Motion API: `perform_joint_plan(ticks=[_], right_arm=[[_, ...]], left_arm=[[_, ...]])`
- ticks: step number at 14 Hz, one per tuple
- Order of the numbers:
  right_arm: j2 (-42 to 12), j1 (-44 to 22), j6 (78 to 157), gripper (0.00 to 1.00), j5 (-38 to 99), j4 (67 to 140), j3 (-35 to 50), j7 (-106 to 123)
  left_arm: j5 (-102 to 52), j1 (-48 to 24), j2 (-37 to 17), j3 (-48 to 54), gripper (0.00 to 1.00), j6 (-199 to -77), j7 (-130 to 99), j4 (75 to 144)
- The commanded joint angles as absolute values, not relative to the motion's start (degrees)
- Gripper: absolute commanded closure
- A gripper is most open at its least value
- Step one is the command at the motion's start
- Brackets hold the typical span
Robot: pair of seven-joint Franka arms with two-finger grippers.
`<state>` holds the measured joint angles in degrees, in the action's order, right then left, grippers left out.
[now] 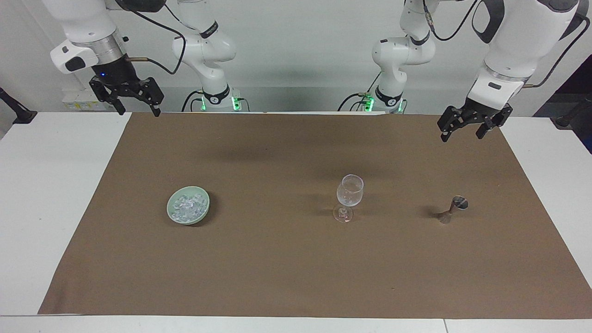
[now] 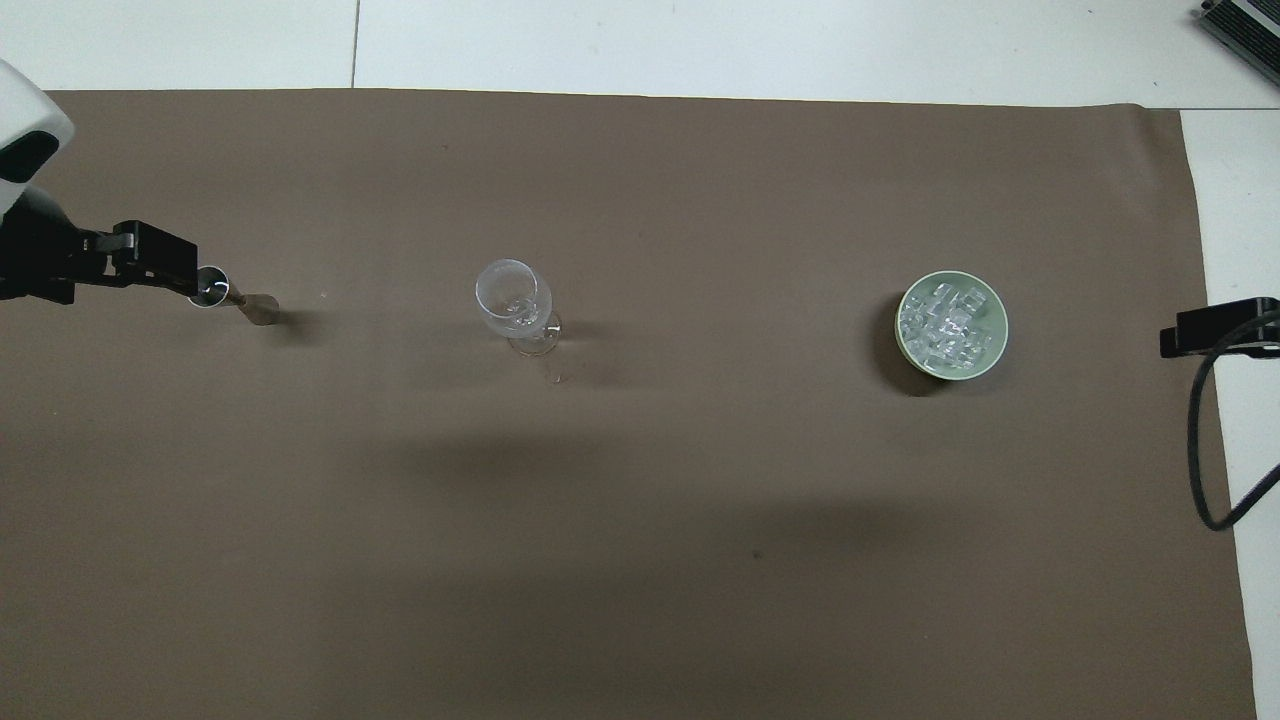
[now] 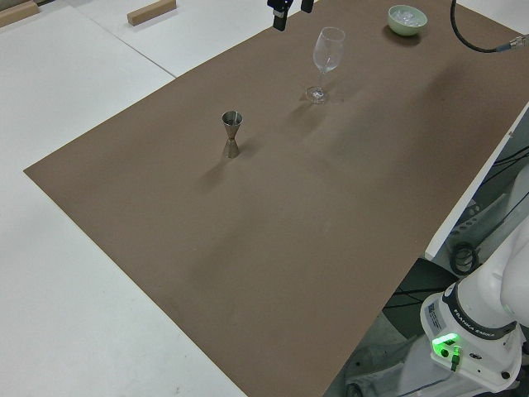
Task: Pour wine and add ice with both arms
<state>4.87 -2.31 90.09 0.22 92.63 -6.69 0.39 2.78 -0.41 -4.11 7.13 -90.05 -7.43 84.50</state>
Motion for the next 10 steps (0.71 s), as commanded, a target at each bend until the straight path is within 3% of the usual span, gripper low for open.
perform_joint_plan(ticks=[1,7,10], right_arm=[[5.0,-2.1,90.4,0.0,0.1,92.7,-6.2,2.1],[5.0,-2.3,90.4,0.0,0.1,92.7,-6.0,2.1],[5.0,-2.3,90.4,0.0,0.1,92.7,-6.0,2.1]], left_arm=[[3.4,2.2,-6.0,6.7,0.0,-92.5,-0.2,84.1],[-3.9,12.8,-10.4,6.7,0.0,-95.9,29.4,84.1],[-11.2,18.6,-15.7,6.7,0.0,-97.6,48.1,84.0]])
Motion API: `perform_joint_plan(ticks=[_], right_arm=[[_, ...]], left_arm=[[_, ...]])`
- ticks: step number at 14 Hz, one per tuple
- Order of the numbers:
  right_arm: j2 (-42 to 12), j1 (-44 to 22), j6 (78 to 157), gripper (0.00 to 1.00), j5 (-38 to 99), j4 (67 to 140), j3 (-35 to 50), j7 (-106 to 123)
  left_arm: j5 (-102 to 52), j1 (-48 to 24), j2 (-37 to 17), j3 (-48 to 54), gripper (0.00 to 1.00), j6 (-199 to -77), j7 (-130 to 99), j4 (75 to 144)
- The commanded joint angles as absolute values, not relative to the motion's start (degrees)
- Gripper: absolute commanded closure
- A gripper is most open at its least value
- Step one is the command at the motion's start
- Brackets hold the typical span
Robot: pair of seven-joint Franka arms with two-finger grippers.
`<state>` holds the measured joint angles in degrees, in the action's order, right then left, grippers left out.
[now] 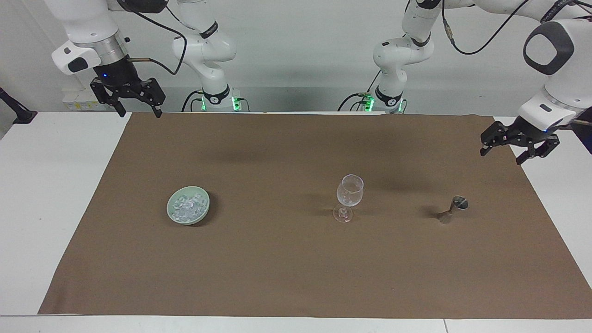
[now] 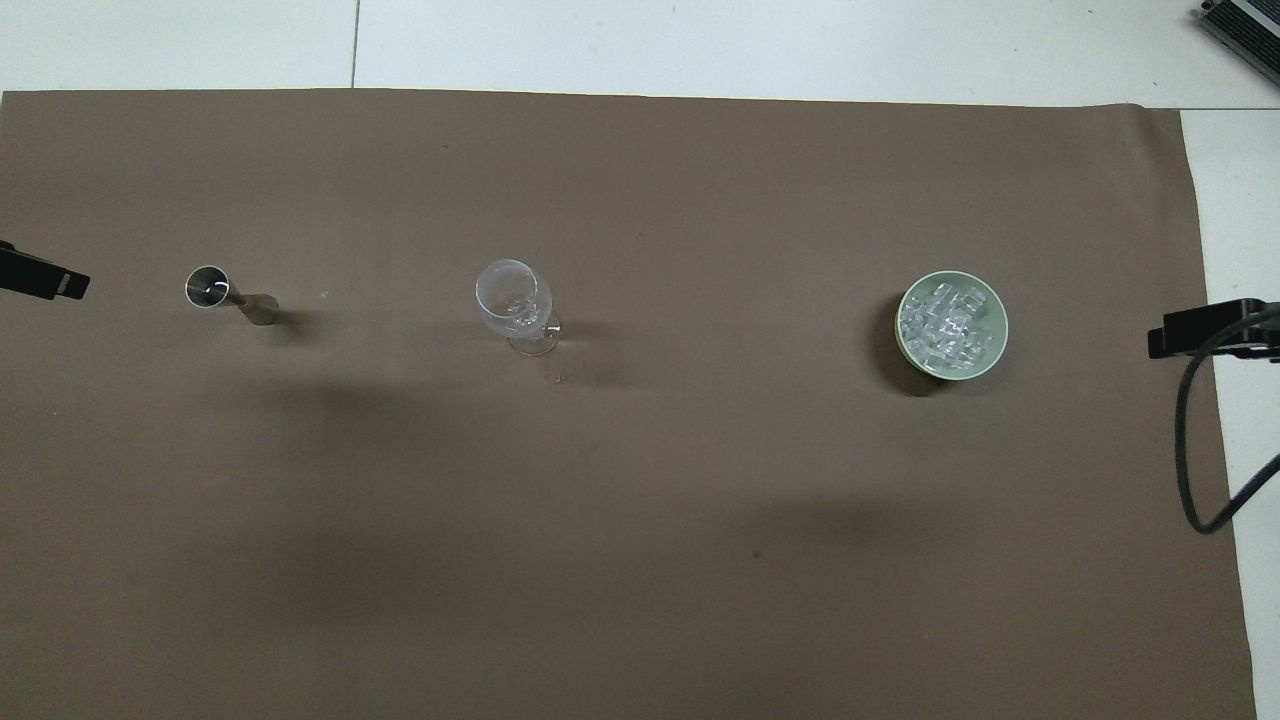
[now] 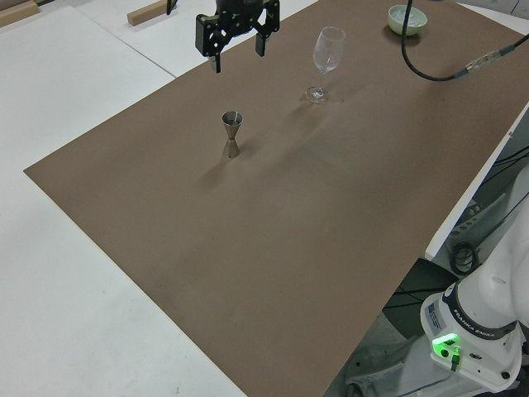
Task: Pour wine and add ice with both arms
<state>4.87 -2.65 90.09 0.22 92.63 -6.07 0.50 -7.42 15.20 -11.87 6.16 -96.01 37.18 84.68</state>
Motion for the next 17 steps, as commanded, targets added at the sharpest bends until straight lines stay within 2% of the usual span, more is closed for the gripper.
perform_joint_plan(ticks=[1,4,14,17], right_arm=[[5.0,-2.3,90.4,0.0,0.1,92.7,-6.0,2.1],[5.0,-2.3,90.4,0.0,0.1,92.7,-6.0,2.1],[5.0,-2.3,90.4,0.0,0.1,92.7,-6.0,2.1],[5.0,-2.3,90.4,0.0,0.1,92.7,-6.0,2.1]], left_arm=[[-13.8,20.0,-17.6,6.7,0.0,-98.2,54.3,84.0],[-21.9,24.2,-22.0,6.7,0.0,-98.5,66.9,84.0],[-46.2,31.5,-33.0,6.9,0.0,-97.6,107.6,85.2],[-50.9,33.1,-36.8,7.4,0.0,-92.4,110.8,86.8]])
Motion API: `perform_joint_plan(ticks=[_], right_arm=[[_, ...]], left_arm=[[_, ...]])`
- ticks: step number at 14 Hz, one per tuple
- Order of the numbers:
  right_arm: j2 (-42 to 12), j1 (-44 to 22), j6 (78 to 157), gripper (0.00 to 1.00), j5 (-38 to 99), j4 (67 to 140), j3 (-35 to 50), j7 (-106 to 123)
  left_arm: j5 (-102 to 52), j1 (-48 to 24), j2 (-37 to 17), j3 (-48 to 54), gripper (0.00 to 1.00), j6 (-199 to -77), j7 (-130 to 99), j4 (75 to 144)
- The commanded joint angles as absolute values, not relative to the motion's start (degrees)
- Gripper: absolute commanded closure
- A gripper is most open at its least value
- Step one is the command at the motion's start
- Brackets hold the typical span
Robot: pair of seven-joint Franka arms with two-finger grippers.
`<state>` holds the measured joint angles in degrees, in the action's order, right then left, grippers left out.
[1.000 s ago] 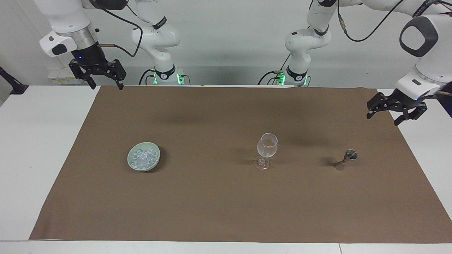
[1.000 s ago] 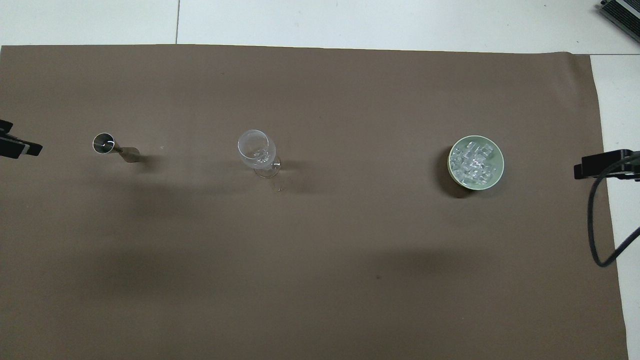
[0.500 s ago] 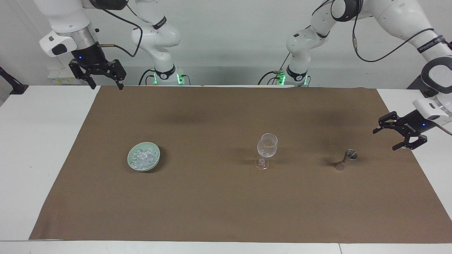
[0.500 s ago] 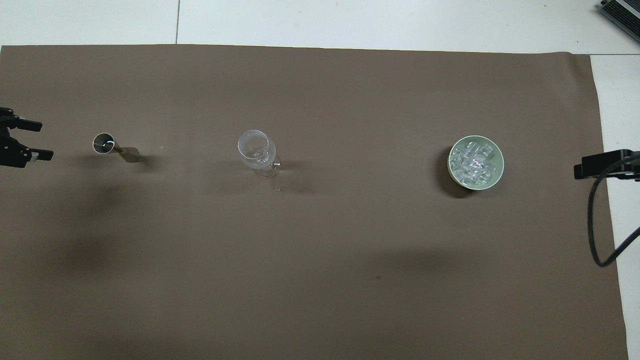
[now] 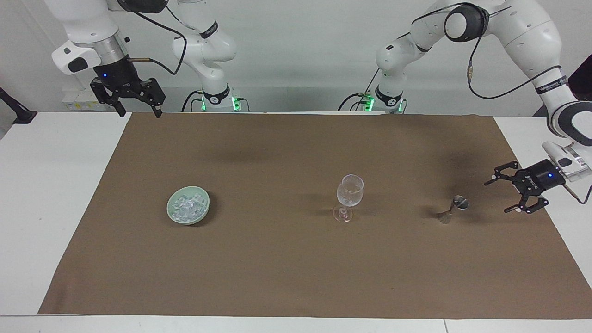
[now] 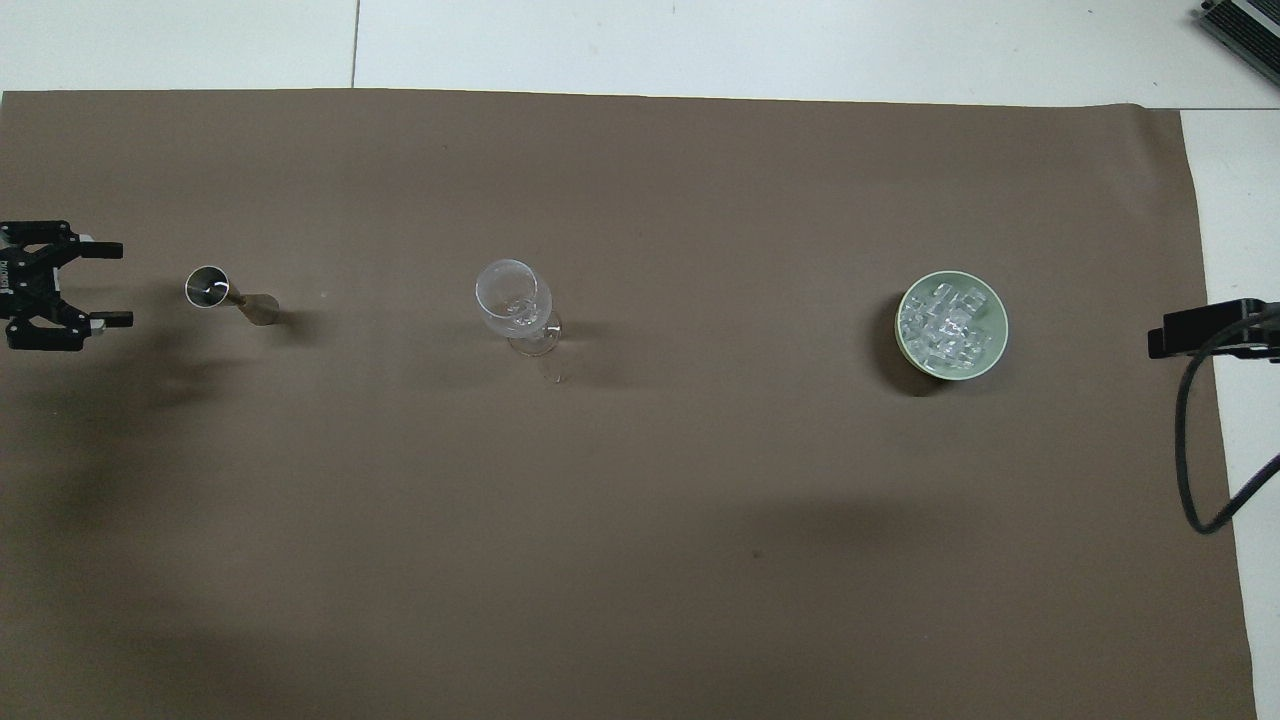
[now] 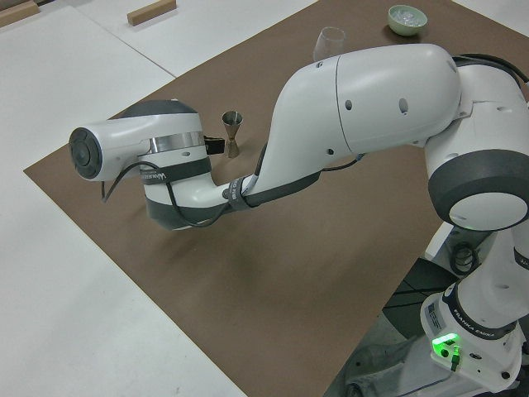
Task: Pour wine and add ice with both arms
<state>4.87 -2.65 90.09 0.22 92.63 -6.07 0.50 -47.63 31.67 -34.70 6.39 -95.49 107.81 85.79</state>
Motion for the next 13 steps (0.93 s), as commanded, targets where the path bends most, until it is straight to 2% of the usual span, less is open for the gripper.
perform_joint_plan(ticks=[1,6,13], right_arm=[[5.0,-2.3,90.4,0.0,0.1,92.7,-6.0,2.1],[5.0,-2.3,90.4,0.0,0.1,92.7,-6.0,2.1],[5.0,-2.3,90.4,0.0,0.1,92.7,-6.0,2.1]], left_arm=[[-52.2,33.4,-37.6,7.5,0.0,-91.4,111.2,87.4],[-58.1,33.7,-42.2,9.7,0.0,-87.0,115.8,88.2],[-61.4,36.6,-45.8,12.7,0.0,-86.8,123.9,88.0]])
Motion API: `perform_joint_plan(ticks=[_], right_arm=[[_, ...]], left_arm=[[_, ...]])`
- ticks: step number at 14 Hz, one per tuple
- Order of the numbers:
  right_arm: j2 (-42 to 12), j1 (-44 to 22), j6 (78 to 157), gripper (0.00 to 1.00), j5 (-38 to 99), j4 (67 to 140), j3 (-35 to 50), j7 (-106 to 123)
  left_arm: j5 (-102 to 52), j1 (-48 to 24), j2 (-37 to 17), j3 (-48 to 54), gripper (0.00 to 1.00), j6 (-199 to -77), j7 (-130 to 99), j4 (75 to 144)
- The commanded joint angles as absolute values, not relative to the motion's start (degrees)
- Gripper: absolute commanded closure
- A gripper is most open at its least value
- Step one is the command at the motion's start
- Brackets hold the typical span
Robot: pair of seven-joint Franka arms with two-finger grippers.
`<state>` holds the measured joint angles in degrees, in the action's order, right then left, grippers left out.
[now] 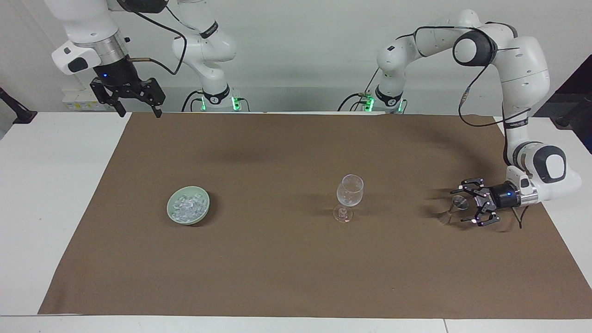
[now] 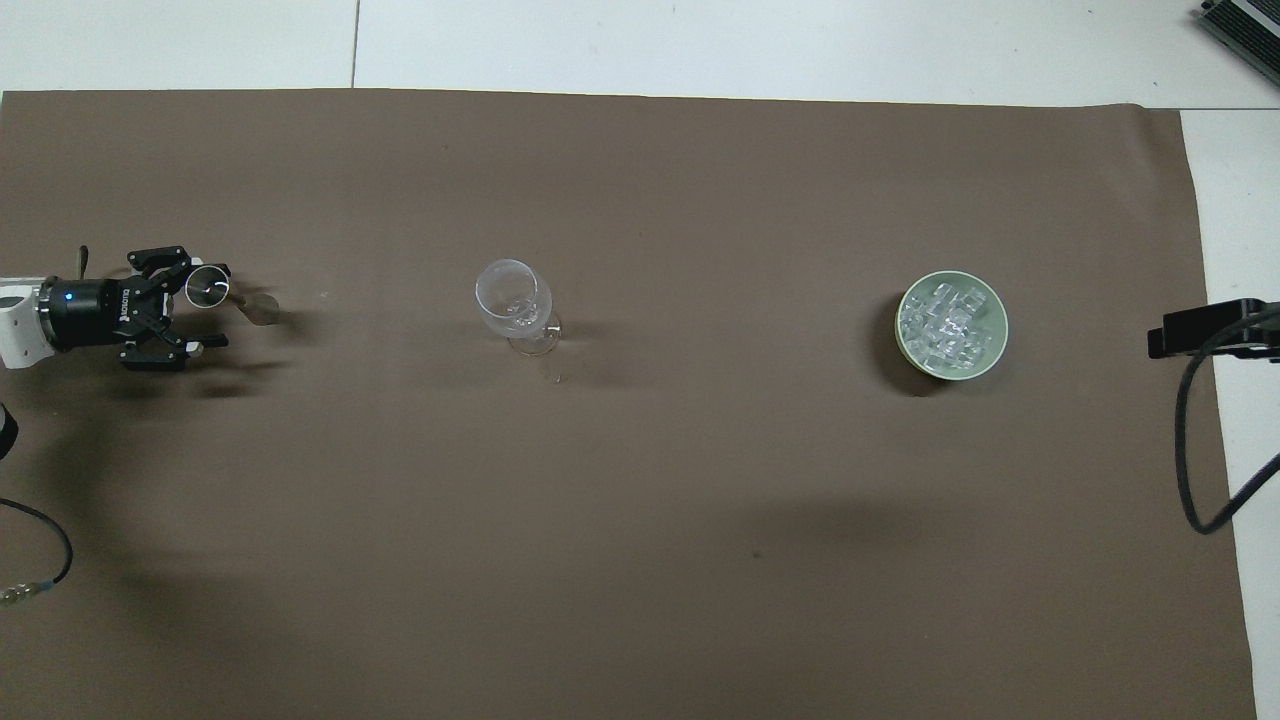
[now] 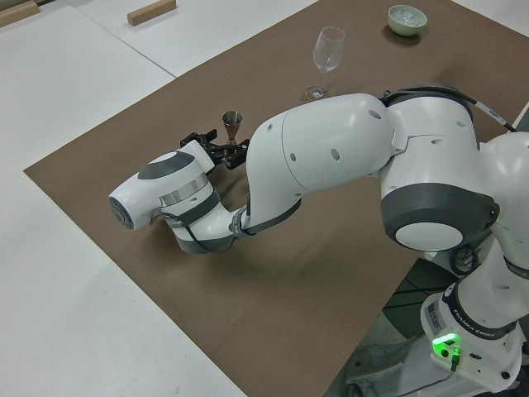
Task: Pour wine and add ice with both arms
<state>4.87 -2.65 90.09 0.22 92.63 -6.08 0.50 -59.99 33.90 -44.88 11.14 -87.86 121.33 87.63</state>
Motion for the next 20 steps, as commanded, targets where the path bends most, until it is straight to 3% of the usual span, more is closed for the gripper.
perform_joint_plan(ticks=[1,9,13,17,20], right_arm=[[5.0,-2.3,90.4,0.0,0.1,92.7,-6.0,2.1],[4.9,-2.3,90.4,0.0,0.1,92.7,-6.0,2.1],[5.0,-2.3,90.4,0.0,0.1,92.7,-6.0,2.1],[5.0,-2.3,90.4,0.0,0.1,92.7,-5.9,2.1],[4.9,-2.3,90.4,0.0,0.1,92.7,-6.0,2.1]], left_arm=[[-62.0,37.3,-46.0,13.6,0.0,-86.8,125.1,88.0],[-65.3,40.3,-50.4,18.5,0.05,-84.6,127.7,87.5],[-65.3,40.3,-50.4,18.5,0.29,-84.4,128.1,87.5],[-65.3,40.2,-50.4,18.5,0.32,-84.5,128.2,87.5],[-65.3,40.3,-50.4,18.4,0.51,-84.3,128.3,87.8]])
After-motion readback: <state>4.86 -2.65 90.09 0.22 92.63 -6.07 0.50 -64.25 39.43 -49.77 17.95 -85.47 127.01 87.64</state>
